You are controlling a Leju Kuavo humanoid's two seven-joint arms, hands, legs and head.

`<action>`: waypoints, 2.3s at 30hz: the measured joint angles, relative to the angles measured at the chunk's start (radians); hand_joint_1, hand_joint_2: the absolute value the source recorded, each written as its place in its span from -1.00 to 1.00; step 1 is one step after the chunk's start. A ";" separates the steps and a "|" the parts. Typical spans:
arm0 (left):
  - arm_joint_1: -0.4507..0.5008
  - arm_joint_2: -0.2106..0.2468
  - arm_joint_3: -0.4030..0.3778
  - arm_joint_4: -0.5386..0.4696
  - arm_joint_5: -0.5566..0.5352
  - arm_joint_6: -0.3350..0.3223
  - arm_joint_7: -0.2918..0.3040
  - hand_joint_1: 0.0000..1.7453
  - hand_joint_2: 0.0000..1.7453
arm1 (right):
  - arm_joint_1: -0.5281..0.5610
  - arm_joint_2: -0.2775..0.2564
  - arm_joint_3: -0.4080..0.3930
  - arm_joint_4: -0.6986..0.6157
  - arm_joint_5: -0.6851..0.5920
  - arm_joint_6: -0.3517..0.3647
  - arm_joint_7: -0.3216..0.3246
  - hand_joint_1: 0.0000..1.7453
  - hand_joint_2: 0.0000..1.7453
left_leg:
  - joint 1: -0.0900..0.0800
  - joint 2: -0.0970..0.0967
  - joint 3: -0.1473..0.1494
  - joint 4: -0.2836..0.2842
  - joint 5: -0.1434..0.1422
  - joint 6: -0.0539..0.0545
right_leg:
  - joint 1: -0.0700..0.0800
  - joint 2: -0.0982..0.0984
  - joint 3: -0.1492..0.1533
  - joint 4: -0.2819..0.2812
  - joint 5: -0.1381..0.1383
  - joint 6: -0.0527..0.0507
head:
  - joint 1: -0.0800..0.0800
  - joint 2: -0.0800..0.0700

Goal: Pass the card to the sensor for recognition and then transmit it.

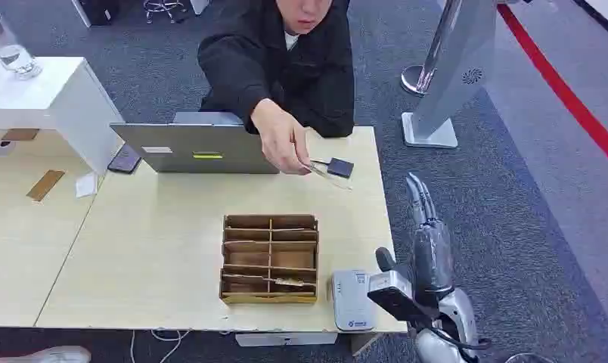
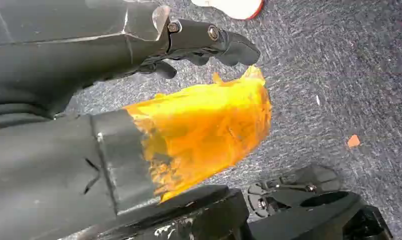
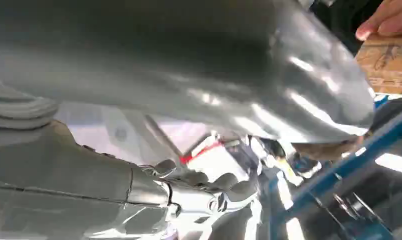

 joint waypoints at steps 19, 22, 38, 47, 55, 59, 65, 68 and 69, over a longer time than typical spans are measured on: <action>-0.002 0.001 -0.020 0.000 -0.015 -0.008 0.009 -1.00 -1.00 | -0.191 -0.021 0.115 0.065 0.266 -0.072 0.144 -1.00 1.00 | 0.000 0.000 0.000 0.000 0.000 0.000 | 0.000 0.000 0.000 0.000 0.000 0.000 | 0.000 0.000; -0.002 0.001 -0.020 0.000 -0.016 -0.009 0.013 -1.00 -1.00 | -0.205 -0.021 0.125 0.077 0.304 -0.074 0.172 -1.00 1.00 | 0.000 0.000 0.000 0.000 0.000 0.000 | 0.000 0.000 0.000 0.000 0.000 0.000 | 0.000 0.000; -0.002 0.001 -0.021 0.000 -0.015 -0.010 0.021 -1.00 -1.00 | -0.257 -0.021 0.168 0.141 0.511 -0.119 0.256 -1.00 1.00 | 0.000 0.000 0.000 0.000 0.000 0.000 | 0.000 0.000 0.000 0.000 0.000 0.000 | 0.000 0.000; -0.002 0.001 -0.021 0.000 -0.014 -0.010 0.021 -1.00 -1.00 | -0.263 -0.022 0.176 0.153 0.511 -0.119 0.257 -1.00 1.00 | 0.000 0.000 0.000 0.000 0.000 0.000 | 0.000 0.000 0.000 0.000 0.000 0.000 | 0.000 0.000; -0.002 0.001 -0.021 0.000 -0.014 -0.010 0.021 -1.00 -1.00 | -0.266 -0.022 0.180 0.156 0.522 -0.123 0.268 -1.00 1.00 | 0.000 0.000 0.000 0.000 0.000 0.000 | 0.000 0.000 0.000 0.000 0.000 0.000 | 0.000 0.000; -0.002 0.002 -0.021 0.000 -0.013 -0.010 0.021 -1.00 -1.00 | -0.268 -0.022 0.183 0.161 0.527 -0.127 0.269 -1.00 1.00 | 0.000 0.000 0.000 0.000 0.000 0.000 | 0.000 0.000 0.000 0.000 0.000 0.000 | 0.000 0.000; -0.002 0.002 -0.021 0.000 -0.011 -0.010 0.021 -1.00 -1.00 | -0.272 -0.022 0.189 0.164 0.529 -0.127 0.269 0.86 1.00 | 0.000 0.000 0.000 0.000 0.000 0.000 | 0.000 0.000 0.000 0.000 0.000 0.000 | 0.000 0.000; -0.002 0.002 -0.021 0.000 -0.010 -0.010 0.021 -1.00 -1.00 | -0.275 -0.022 0.192 0.168 0.529 -0.127 0.269 1.00 1.00 | 0.000 0.000 0.000 0.000 0.000 0.000 | 0.000 0.000 0.000 0.000 0.000 0.000 | 0.000 0.000; -0.002 0.002 -0.021 0.000 -0.010 -0.010 0.021 -1.00 -1.00 | -0.276 -0.022 0.193 0.170 0.530 -0.127 0.269 1.00 1.00 | 0.000 0.000 0.000 0.000 0.000 0.000 | 0.000 0.000 0.000 0.000 0.000 0.000 | 0.000 0.000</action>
